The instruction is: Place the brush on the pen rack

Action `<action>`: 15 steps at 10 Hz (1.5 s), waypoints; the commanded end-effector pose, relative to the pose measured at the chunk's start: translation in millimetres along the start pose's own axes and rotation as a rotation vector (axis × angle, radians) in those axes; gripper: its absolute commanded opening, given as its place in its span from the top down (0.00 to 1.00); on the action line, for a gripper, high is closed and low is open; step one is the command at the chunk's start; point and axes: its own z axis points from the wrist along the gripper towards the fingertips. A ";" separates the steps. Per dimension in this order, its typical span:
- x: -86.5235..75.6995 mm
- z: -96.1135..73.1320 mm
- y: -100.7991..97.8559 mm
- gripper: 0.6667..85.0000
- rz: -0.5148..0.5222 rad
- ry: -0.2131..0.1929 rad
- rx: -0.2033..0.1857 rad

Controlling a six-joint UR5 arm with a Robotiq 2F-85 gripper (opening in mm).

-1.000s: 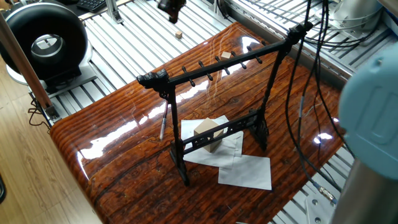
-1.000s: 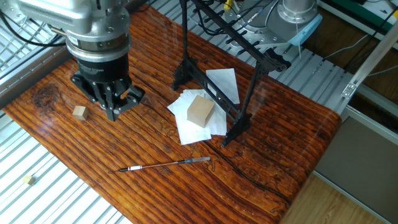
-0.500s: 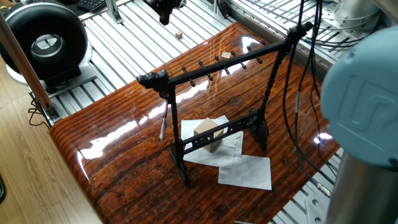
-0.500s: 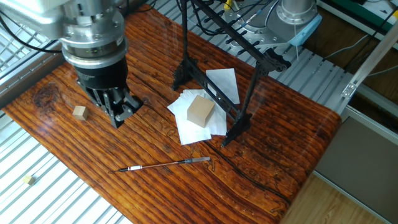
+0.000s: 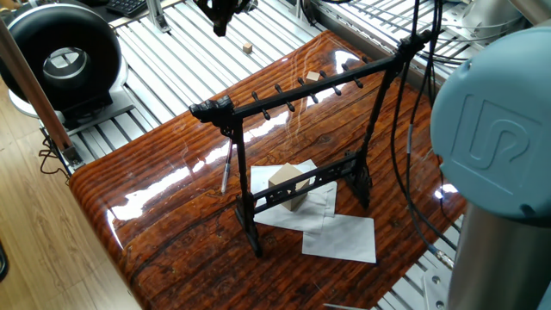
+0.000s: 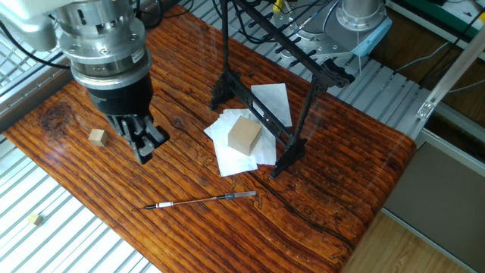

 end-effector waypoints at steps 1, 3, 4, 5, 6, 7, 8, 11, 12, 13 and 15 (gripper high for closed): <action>-13.9 -6.5 0.2 1.00 0.017 -0.025 -0.003; -14.6 -7.1 -0.4 1.00 0.015 -0.024 -0.003; -15.5 -6.3 -3.2 1.00 0.012 -0.026 0.006; -13.2 -6.1 -5.3 1.00 0.009 -0.017 0.013; -11.5 -6.1 -9.0 1.00 0.008 -0.012 0.024; -11.0 -5.8 -10.2 1.00 0.014 -0.011 0.026; -7.9 -5.4 -10.6 1.00 0.034 -0.002 0.023; -7.6 5.2 -4.5 1.00 0.053 -0.004 -0.004; -8.4 14.8 1.3 1.00 0.049 -0.019 -0.022; -8.7 26.3 5.4 1.00 0.026 -0.044 -0.024; -12.1 40.7 3.8 1.00 0.005 -0.095 0.008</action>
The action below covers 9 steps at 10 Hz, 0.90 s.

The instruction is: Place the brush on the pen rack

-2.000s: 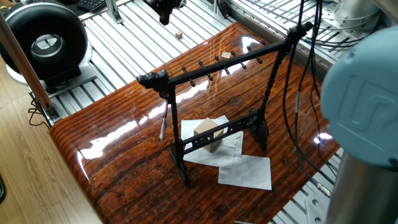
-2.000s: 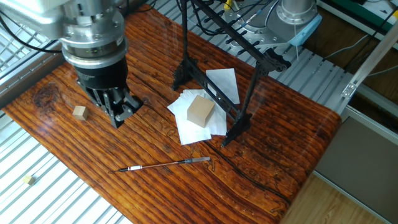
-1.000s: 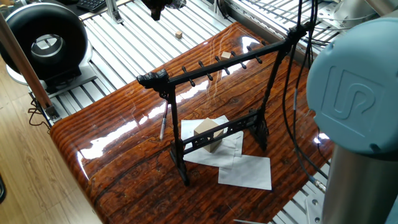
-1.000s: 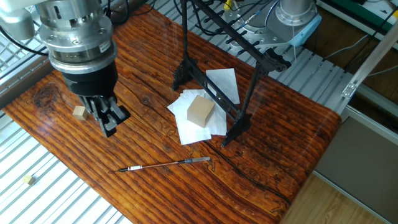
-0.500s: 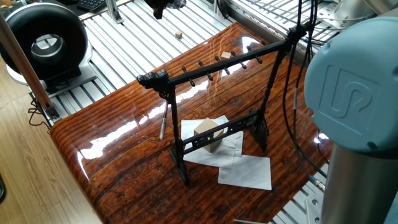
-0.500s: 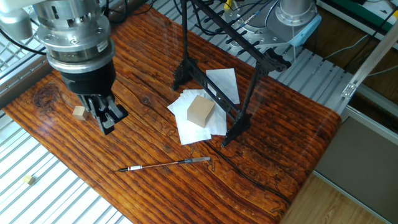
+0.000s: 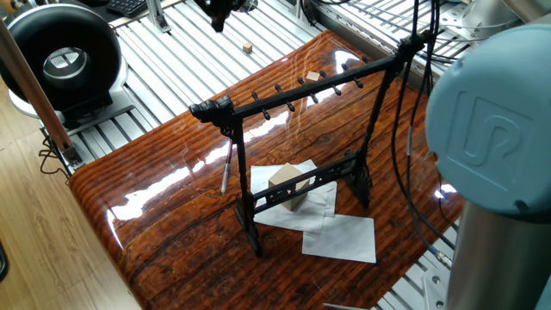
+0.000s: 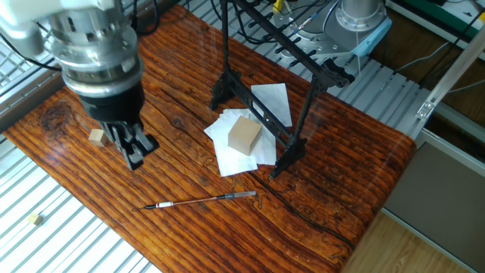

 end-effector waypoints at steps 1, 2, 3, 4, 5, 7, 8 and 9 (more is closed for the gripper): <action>-2.1 21.7 8.3 1.00 -0.022 -0.065 -0.011; 1.1 24.8 5.7 1.00 -0.041 -0.065 -0.006; 2.6 28.4 0.6 1.00 -0.067 -0.070 0.003; 4.0 33.7 -0.8 1.00 -0.082 -0.081 0.003; 3.8 36.0 -2.1 1.00 -0.092 -0.087 0.011; 8.2 35.9 -4.6 1.00 -0.098 -0.077 0.023; 9.1 36.0 -5.7 1.00 -0.100 -0.074 0.028; 9.4 35.9 -6.8 1.00 -0.106 -0.073 0.033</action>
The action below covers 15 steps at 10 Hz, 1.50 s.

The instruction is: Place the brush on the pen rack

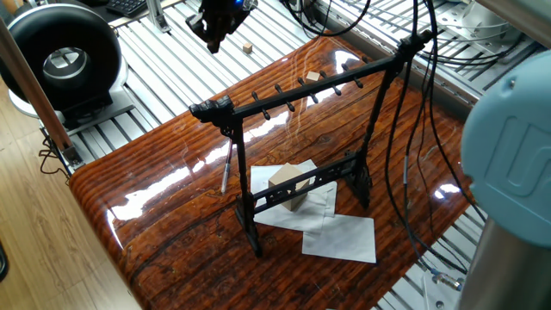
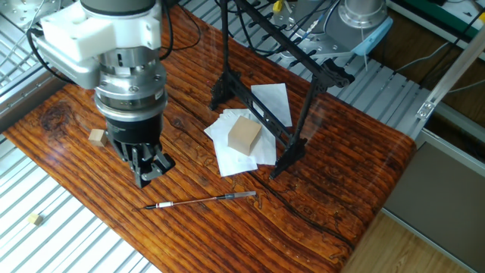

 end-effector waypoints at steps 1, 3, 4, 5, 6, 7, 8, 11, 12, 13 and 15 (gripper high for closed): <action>9.0 1.1 -4.0 1.00 -0.020 0.024 0.013; 20.1 0.5 -5.3 1.00 -0.034 0.067 0.017; 25.3 0.1 -4.3 1.00 -0.040 0.087 0.012; 25.3 0.1 -4.3 1.00 -0.043 0.087 0.012; 25.3 0.1 -4.6 1.00 -0.045 0.087 0.014; 25.3 0.1 -4.6 1.00 -0.045 0.087 0.014; 25.3 0.1 -4.6 1.00 -0.047 0.087 0.014; 37.5 -1.4 -11.1 1.00 -0.040 0.135 0.038; 43.9 -2.2 -5.7 1.00 -0.028 0.159 0.018; 60.4 -5.4 6.4 1.00 -0.020 0.223 -0.029; 84.6 -12.4 12.2 1.00 -0.027 0.320 -0.054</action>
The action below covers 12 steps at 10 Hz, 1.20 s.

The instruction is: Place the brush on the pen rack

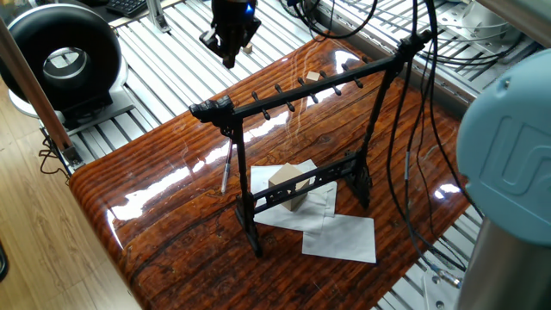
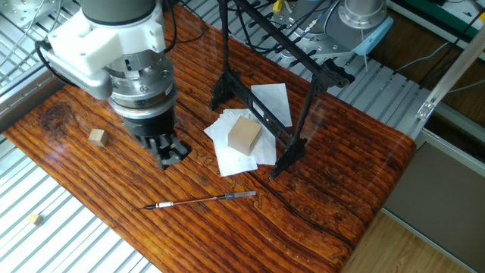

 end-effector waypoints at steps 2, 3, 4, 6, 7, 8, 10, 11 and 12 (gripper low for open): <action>21.4 -2.8 13.4 1.00 0.012 0.081 -0.053; 18.8 -2.4 7.0 1.00 0.010 0.071 -0.029; 17.5 -2.4 10.1 1.00 0.025 0.066 -0.040; 15.1 -2.2 7.7 1.00 0.031 0.057 -0.031; 13.9 -2.1 7.3 1.00 0.040 0.052 -0.029; 13.5 -2.1 7.3 1.00 0.050 0.051 -0.029; 11.0 -2.0 7.6 1.00 0.077 0.042 -0.030; 10.6 -1.9 7.6 1.00 0.085 0.040 -0.030; 8.0 5.9 6.0 1.00 0.086 0.031 -0.039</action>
